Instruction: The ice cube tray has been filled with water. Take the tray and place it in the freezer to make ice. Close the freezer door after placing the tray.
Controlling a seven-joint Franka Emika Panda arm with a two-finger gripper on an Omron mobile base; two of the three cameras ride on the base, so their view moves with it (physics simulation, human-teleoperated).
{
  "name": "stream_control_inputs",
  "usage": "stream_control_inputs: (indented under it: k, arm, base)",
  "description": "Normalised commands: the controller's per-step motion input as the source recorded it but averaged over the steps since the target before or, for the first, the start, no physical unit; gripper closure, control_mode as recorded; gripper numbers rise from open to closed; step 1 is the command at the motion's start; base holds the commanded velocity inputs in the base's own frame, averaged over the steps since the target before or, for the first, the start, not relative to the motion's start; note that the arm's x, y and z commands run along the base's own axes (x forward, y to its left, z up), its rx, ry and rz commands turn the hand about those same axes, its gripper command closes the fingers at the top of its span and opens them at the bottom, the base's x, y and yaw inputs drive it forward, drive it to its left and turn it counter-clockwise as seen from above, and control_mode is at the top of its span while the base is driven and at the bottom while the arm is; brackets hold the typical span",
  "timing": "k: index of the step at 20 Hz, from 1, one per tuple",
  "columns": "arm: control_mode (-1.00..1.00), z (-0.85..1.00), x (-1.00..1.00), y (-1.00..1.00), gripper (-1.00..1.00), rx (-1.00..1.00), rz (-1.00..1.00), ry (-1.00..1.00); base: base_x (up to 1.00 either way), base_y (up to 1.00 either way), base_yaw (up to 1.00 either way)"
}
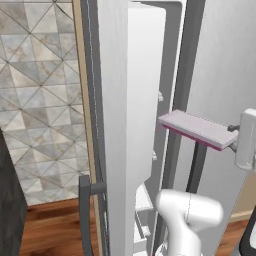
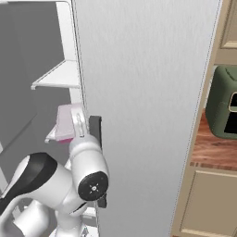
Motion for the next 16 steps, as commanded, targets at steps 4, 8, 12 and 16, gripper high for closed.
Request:
stream_control_inputs:
  k: [4,8,12,16]
  arm:
    - [-1.00,0.00,-0.16,0.22,1.00,0.00,-0.08,-0.02]
    - [-1.00,0.00,-0.01,0.20,1.00,0.00,-0.04,-0.11]
    - [-1.00,0.00,0.00,0.16,1.00,0.01,-0.01,-0.17]
    - [-1.00,0.00,0.00,0.14,1.00,0.03,0.00,-0.16]
  base:
    - [0.00,0.00,0.00]
    - [0.00,0.00,0.00]
    - [0.00,0.00,0.00]
    - [0.00,0.00,0.00]
